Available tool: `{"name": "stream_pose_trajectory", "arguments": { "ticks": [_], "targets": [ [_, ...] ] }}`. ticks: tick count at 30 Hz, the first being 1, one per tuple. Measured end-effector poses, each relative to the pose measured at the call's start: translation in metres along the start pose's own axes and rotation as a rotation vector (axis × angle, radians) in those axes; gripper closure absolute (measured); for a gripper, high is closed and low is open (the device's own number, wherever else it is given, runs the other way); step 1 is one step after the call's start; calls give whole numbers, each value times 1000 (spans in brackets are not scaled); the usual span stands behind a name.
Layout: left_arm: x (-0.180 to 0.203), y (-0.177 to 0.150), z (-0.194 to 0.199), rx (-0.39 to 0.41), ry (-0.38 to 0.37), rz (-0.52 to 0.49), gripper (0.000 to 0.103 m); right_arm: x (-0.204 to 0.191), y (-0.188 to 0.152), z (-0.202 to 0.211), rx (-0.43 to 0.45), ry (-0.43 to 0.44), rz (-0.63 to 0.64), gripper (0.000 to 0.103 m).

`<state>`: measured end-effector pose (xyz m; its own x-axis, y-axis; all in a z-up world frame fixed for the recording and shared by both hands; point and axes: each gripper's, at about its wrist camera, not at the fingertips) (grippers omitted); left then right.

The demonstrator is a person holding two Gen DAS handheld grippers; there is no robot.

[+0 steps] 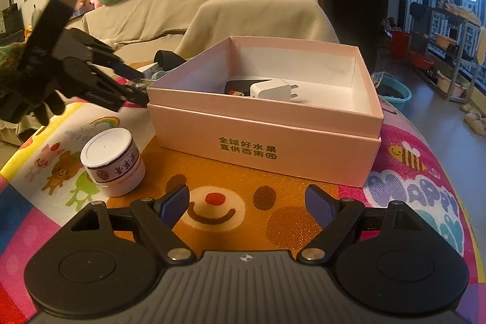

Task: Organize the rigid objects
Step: 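Grasp the clear bag with the left gripper while the right reaches for the white jar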

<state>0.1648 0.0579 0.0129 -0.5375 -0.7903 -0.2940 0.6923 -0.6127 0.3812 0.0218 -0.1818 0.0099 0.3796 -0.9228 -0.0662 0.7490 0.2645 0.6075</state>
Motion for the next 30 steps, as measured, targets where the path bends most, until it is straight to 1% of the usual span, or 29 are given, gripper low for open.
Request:
{"name": "stream_pose_trajectory", "arguments": {
  "ticks": [1, 3, 4, 6, 8, 11, 12, 13, 14, 15, 17, 20, 21, 22, 23, 24, 26, 28, 30],
  "targets": [
    [-6, 2, -2, -6, -27, 36, 51, 0, 0, 0, 0, 1, -1, 19],
    [-13, 3, -2, -33, -93, 112, 65, 1, 0, 0, 3, 3, -3, 19],
    [-16, -3, 0, -39, -147, 156, 71, 1, 0, 1, 5, 3, -3, 19],
    [-13, -17, 8, -38, -190, 223, 74, 1, -1, 1, 9, 5, -3, 19],
    [-4, -38, 19, -31, -217, 276, 75, 0, -1, 2, 15, 8, -1, 19],
    [11, -81, 41, -25, -290, 405, 76, -5, -5, 8, 40, 6, 26, 19],
    [18, -96, 50, -23, -311, 450, 76, -11, -7, 12, 53, 18, 57, 19],
    [24, -109, 58, -22, -326, 486, 76, -16, -9, 16, 54, 50, 83, 19],
    [30, -121, 65, -19, -337, 515, 76, -24, -10, 17, 41, 105, 113, 19],
    [36, -132, 72, -7, -345, 540, 76, -31, -10, 17, 23, 140, 132, 19],
    [48, -151, 82, 23, -341, 579, 76, -52, -8, 11, -10, 164, 186, 19],
    [59, -164, 86, 79, -293, 626, 77, -78, 1, -2, -13, 112, 262, 30],
    [59, -168, 84, 102, -299, 664, 77, -84, 5, -7, -17, 99, 272, 34],
    [58, -169, 81, 126, -312, 702, 77, -90, 9, -12, -25, 93, 279, 41],
    [57, -171, 78, 148, -326, 734, 77, -94, 13, -17, -40, 95, 286, 46],
    [57, -172, 75, 170, -340, 758, 77, -96, 17, -20, -51, 106, 288, 52],
    [59, -168, 70, 199, -353, 765, 77, -99, 21, -17, -68, 95, 292, 52],
    [63, -164, 66, 231, -371, 749, 76, -98, 22, -5, -63, 68, 301, 53],
    [70, -161, 63, 261, -356, 727, 76, -96, 23, 10, -51, 37, 317, 53]
  ]
}}
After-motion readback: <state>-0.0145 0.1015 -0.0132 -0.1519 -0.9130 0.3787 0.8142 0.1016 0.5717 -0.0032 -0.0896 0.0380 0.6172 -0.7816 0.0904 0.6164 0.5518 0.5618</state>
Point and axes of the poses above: each gripper's, at about its wrist camera, not at the fingertips, and z roughly against the way its jaws point, x to its right, y to its top, and after that the axes turned 15 degrees about -x, right-handed
